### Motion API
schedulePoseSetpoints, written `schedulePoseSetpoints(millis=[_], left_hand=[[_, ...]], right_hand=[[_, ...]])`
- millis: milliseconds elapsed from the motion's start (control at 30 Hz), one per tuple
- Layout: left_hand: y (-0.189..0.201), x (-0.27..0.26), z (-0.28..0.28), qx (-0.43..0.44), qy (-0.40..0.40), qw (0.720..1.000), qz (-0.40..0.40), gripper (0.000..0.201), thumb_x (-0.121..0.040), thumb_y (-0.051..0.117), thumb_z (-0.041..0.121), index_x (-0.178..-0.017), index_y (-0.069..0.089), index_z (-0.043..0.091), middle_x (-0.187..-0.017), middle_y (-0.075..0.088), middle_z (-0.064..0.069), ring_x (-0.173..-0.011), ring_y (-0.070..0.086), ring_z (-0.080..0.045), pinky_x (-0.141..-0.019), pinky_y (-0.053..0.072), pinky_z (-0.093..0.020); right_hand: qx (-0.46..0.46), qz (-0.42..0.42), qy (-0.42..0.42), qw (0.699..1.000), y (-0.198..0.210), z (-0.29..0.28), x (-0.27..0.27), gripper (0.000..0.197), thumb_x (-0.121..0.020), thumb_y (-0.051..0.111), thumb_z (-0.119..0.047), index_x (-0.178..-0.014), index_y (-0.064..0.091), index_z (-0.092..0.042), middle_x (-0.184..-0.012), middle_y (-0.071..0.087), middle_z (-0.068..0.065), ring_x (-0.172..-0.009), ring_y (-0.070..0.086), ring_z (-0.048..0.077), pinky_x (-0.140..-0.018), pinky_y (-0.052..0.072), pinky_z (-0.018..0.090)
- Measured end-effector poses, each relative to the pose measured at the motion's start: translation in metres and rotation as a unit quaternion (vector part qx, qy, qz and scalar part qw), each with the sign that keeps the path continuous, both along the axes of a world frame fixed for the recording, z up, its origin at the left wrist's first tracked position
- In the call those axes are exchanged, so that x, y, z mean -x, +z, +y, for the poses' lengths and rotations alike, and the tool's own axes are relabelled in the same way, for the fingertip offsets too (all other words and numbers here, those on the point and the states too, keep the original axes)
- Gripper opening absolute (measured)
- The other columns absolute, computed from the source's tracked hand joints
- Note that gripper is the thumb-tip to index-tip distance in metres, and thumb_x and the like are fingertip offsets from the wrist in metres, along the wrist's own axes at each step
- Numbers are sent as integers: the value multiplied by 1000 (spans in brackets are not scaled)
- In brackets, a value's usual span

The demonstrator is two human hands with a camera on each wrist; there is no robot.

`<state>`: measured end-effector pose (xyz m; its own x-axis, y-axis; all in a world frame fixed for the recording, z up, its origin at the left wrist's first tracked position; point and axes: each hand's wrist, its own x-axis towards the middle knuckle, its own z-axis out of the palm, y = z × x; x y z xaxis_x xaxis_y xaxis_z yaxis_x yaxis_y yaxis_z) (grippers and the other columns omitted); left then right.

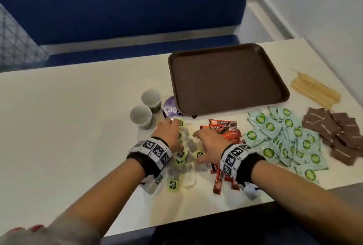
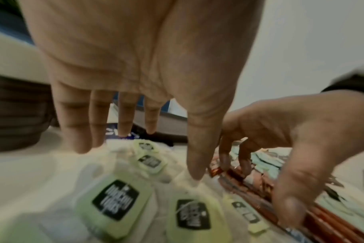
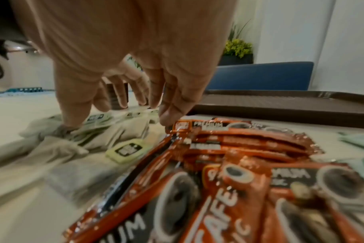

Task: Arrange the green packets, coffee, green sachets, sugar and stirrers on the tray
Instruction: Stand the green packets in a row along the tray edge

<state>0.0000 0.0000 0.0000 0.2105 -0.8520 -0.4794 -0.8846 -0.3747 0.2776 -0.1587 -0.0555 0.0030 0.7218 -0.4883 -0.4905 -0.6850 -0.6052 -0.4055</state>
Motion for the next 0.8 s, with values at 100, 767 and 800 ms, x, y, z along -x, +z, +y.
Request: schedulePoseSetpoints(millis=[100, 767, 800], left_hand=[[-5, -6, -11, 19, 2, 1000, 14, 84, -74, 78, 36, -141, 31, 15, -143, 34, -13, -126, 43, -32, -101, 38, -38], [-10, -21, -29, -36, -84, 989, 114, 45, -91, 57, 40, -124, 47, 12, -116, 59, -8, -101, 56, -23, -76, 38, -25], [-7, -22, -27, -37, -70, 987, 139, 46, -91, 56, 44, -125, 45, 14, -110, 61, -5, -96, 57, -20, -74, 37, -25]], right_hand=[[24, 9, -33, 999, -9, 7, -12, 80, -72, 73, -50, -132, 38, -11, -128, 41, 6, -121, 39, 23, -101, 36, 33], [-37, -16, -138, 990, -17, 2, -40, 35, -79, 70, -18, -104, 45, -12, -95, 60, 11, -86, 55, 27, -68, 41, 29], [-42, -35, -153, 987, -15, -2, -40, 35, -79, 70, -17, -104, 47, -12, -92, 60, 10, -84, 56, 26, -68, 41, 28]])
